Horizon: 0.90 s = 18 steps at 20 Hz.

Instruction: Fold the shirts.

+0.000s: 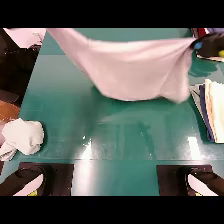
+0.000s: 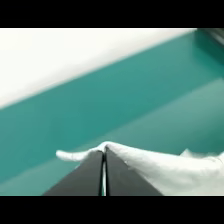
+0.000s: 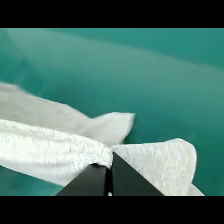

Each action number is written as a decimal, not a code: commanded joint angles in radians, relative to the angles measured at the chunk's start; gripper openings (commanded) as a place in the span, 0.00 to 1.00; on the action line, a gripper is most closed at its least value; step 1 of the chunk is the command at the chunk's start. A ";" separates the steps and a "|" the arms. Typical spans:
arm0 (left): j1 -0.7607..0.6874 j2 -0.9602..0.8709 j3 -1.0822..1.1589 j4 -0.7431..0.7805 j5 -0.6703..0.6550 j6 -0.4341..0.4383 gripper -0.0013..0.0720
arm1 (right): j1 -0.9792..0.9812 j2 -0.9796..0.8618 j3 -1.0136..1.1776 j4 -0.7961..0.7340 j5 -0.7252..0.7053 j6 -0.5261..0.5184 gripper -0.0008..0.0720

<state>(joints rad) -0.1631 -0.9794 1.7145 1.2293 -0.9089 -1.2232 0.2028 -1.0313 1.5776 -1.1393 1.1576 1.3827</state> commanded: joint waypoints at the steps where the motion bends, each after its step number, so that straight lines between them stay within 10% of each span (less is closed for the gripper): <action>1: 0.000 0.041 0.105 0.002 0.026 0.001 0.04 | -0.005 0.057 0.144 -0.093 0.011 0.006 0.03; 9: 0.000 0.078 0.450 -0.004 0.019 0.001 0.04 | -0.005 0.128 0.381 -0.095 0.066 0.006 0.03; 18: 0.000 -0.029 0.226 0.209 -0.031 -0.070 0.04 | -0.005 -0.111 0.333 -0.091 0.351 0.206 0.03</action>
<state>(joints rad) -0.1642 -0.9394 2.0266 1.3365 -0.8944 -1.2457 0.1978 -1.0470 1.9747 -1.2308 1.3911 1.5200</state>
